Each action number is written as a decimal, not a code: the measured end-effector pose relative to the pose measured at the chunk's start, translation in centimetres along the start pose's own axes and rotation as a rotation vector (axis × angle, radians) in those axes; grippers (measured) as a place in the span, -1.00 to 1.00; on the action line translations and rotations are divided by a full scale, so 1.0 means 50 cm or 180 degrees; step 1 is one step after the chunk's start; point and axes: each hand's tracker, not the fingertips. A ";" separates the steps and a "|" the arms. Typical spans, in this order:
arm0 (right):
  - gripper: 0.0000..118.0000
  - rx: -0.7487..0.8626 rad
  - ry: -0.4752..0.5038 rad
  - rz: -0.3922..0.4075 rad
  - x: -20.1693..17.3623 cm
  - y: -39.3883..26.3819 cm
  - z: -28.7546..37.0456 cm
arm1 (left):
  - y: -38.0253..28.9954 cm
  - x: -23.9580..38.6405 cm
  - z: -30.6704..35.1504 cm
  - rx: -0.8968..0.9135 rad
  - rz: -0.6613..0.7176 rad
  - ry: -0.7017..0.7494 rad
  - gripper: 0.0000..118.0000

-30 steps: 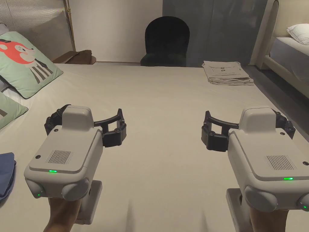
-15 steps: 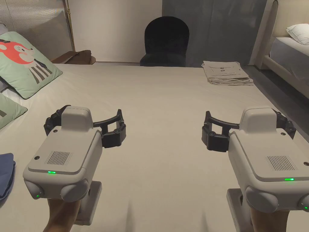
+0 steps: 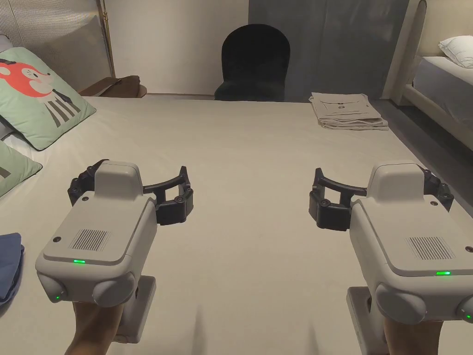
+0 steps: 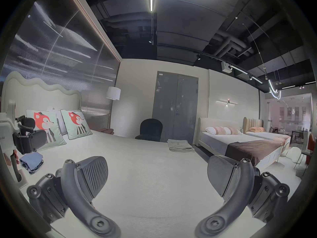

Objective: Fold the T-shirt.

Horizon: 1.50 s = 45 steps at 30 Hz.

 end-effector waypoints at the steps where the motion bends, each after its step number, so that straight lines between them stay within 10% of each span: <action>1: 0.93 -0.0001 -0.0002 -0.0001 0.000 0.000 0.000 | -0.001 0.000 0.000 0.0000 -0.0008 -0.0001 0.87; 31: 0.93 -0.0058 0.0010 -0.0060 -0.003 0.004 -0.002 | -0.001 0.000 0.003 0.0001 -0.0032 -0.0017 0.87; 38: 0.93 -0.1148 -0.0301 -0.0817 0.006 0.031 -0.037 | 0.004 -0.008 0.005 0.0005 0.0033 -0.0022 0.87; 45: 0.93 -0.1813 -0.0513 -0.0983 0.015 0.043 -0.070 | 0.005 -0.011 0.007 0.0018 0.0041 -0.0019 0.87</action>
